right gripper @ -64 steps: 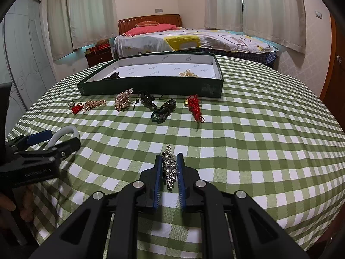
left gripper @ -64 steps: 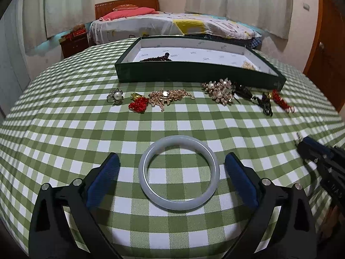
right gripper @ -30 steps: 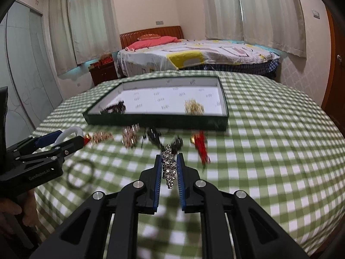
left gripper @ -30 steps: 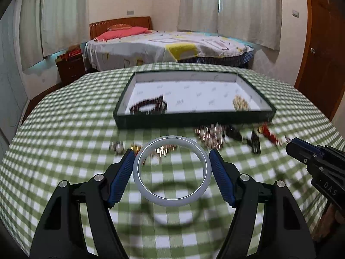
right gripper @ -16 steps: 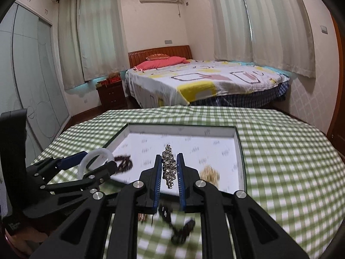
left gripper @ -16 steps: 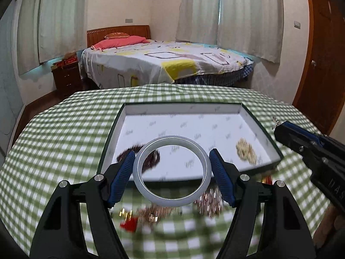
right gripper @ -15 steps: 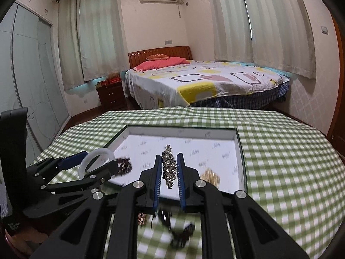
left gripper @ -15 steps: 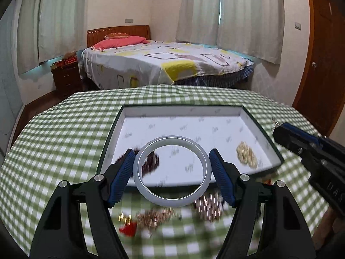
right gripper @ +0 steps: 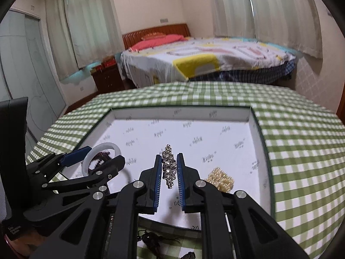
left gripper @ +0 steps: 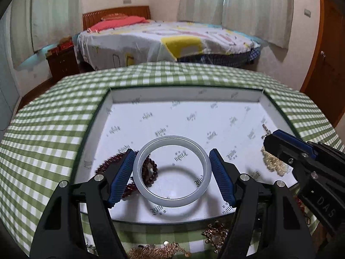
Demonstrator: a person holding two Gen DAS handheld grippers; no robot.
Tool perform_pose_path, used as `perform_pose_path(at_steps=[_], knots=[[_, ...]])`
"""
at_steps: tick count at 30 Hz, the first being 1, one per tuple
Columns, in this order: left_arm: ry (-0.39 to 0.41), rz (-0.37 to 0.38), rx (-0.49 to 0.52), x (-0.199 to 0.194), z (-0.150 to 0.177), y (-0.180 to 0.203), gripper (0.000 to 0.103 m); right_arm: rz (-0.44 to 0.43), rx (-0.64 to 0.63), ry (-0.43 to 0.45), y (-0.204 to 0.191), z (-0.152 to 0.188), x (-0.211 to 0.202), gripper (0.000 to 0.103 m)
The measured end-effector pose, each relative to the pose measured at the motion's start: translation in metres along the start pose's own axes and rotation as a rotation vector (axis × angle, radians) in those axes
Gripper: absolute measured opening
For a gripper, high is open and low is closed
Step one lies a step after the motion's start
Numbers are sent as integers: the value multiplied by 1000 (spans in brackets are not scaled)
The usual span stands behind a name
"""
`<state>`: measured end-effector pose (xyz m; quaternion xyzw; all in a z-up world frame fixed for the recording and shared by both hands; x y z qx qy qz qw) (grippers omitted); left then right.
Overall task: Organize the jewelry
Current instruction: 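Carry the bangle and brooch into the box and open both tools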
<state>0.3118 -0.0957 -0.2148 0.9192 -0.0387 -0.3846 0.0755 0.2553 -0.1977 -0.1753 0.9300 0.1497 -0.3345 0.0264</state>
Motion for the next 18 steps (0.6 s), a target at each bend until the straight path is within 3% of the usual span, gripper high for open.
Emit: perform_pose_path(at_steps=[18], knots=[[-59,-39,23,26,2,-1,69,2,22,-121,15,16,33,15]])
Point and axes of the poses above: each gripper's, at about its wrist camera, not at the fingertips, and x roughly the way its jaws point, y to its right, z to its underside, the point moved 7 cm from there along x, roughly the way its jaws point, and after that the axes turned 12 degrees about -x, right-handed, at the moved point
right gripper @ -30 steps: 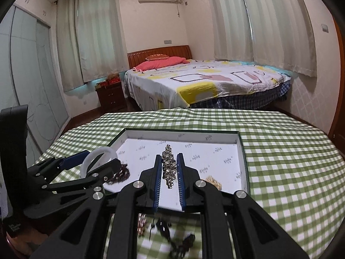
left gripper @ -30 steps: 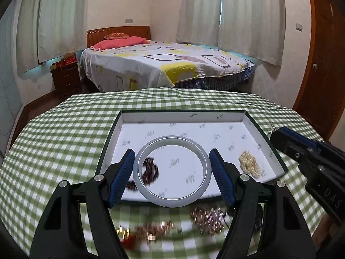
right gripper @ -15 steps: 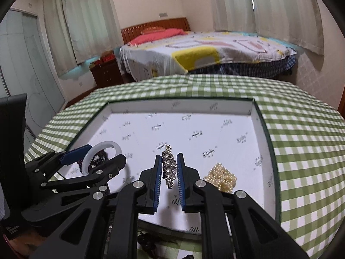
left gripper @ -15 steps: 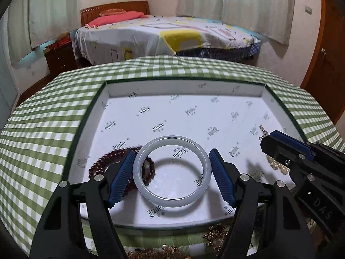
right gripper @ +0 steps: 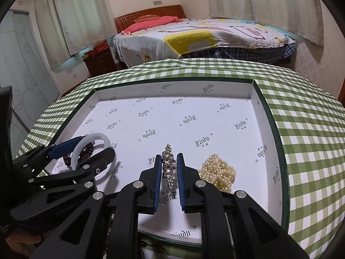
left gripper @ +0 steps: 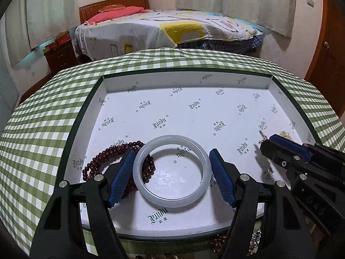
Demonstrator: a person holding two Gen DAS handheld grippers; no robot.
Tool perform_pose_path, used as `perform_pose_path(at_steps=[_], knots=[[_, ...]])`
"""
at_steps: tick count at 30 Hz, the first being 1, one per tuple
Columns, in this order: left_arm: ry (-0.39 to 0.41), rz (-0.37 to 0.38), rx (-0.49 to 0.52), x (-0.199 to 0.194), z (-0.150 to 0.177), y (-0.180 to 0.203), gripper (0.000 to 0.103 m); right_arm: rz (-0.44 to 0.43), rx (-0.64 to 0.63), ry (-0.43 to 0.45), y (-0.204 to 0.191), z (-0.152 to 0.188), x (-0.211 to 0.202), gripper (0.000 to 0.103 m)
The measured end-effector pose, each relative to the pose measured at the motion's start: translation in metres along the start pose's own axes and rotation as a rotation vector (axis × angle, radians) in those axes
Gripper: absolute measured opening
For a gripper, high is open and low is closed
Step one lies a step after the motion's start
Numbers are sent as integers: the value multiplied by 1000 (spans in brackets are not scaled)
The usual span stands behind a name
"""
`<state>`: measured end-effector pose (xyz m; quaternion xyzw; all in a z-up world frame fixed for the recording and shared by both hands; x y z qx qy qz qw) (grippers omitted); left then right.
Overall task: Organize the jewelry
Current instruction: 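Carry the bangle and brooch into the box and open both tools, then withdraw both open tools from the box back over the table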
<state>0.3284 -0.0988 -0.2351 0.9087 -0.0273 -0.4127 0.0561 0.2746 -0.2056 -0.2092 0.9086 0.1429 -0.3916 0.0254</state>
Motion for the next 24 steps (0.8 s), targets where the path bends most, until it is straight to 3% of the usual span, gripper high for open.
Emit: perform_pose_path(at_steps=[9,13,24], knots=[[-3,-5,2,1,0,-1,69,-4,6,-13,2,2,3,16],[1,-3,7,1,-1,-1,69,-6,14,-7,4,2,3,23],[21,9,12,-5,1,2,73,-6,11,0,3,0,2,24]])
Point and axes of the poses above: each gripper's, at about its wrist camera, not at the fingertips, and x roughly the way its jaws point, y to its right, z to its underside, the point moved 7 cm from there along x, roughly the way its jaws point, and after that the axes turned 12 degrees about -x, right-handed, at the moved point
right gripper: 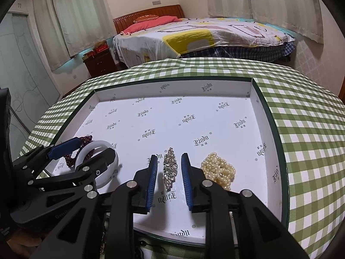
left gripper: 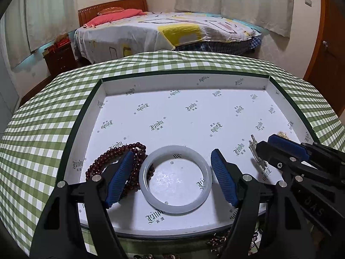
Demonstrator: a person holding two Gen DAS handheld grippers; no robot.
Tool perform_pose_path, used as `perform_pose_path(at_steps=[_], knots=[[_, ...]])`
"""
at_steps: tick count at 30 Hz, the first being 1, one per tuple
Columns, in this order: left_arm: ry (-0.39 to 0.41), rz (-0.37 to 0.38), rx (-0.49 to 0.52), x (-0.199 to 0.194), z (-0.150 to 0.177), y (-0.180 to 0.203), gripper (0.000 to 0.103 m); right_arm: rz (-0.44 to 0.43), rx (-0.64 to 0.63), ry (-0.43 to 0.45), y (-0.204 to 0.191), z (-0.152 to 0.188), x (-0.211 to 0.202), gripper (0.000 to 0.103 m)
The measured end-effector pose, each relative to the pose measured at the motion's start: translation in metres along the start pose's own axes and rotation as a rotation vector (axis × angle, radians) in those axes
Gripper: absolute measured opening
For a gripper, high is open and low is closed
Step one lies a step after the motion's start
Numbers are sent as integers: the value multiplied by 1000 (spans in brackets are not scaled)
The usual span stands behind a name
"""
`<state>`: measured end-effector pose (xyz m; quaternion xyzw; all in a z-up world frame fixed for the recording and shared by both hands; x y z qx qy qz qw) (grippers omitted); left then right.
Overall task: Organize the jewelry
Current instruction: 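Withdraw both open tools from the box back over the table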
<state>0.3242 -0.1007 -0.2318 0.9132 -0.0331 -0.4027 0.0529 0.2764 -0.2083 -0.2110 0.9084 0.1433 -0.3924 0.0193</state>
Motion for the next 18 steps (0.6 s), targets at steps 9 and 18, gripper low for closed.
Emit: perform_pose_path(at_steps=[9,18], knots=[[11,10,-11,-6,-3,0,78,5,2,7,1,-1,-2,28],[45,9,-22,-17,-9,-3,83,20,-1,27,1,-4,-10,36]])
Point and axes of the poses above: each gripper's, at about its wrist camera, not at the fingertips, and x roughly the way its jaws point, y to its right, z to its underside, the point moved 7 cm from there along x, roughly the way its jaws point, and after that the axes turned 12 degrees about -x, right-handed, at the moved point
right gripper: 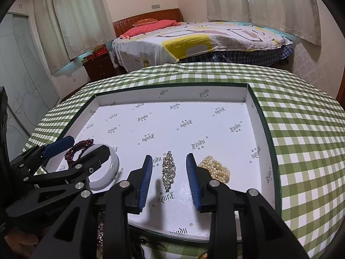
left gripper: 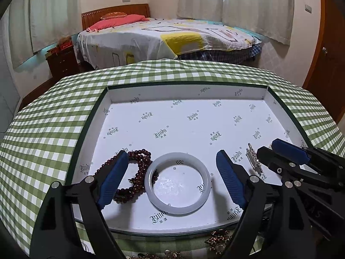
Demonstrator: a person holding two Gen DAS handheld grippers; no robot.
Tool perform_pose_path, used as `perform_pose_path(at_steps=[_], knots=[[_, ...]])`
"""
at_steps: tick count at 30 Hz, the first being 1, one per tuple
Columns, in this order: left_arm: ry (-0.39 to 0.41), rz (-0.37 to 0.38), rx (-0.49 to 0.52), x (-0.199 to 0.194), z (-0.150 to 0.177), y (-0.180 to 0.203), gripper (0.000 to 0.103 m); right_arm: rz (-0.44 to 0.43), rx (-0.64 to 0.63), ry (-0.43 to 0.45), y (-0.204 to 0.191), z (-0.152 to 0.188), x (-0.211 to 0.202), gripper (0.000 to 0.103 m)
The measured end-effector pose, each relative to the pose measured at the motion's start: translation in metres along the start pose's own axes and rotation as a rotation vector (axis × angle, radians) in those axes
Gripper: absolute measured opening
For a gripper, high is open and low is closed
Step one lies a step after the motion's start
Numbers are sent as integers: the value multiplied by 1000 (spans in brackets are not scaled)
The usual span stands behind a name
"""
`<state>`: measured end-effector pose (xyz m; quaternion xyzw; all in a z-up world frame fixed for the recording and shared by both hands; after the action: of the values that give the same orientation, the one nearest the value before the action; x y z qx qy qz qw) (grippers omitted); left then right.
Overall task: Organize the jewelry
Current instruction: 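Withdraw both open tools from the box back over the table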
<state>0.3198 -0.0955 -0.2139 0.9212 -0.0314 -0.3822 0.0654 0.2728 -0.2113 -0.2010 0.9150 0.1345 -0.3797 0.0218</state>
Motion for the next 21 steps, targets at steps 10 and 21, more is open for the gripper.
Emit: perform_pose_path(at_steps=[10,21], knots=[[39,18,-4,-17,-7,2,85,20,1,26,1,-2,-15,43],[110,16,-18,-59,-12,-6,85,60,-7,79,0,-5,-51,47]])
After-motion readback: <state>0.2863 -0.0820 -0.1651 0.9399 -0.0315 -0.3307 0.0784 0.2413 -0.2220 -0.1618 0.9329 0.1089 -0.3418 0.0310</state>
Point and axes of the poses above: each gripper's, at about its wrist camera, not at the fingertips, and x roughly the way its jaws point, y to its right, z to its underside, the point moved 7 cm from there along x, roughly the way its jaws point, and after that the axes turned 12 degrees about -x, right-handed, at the moved point
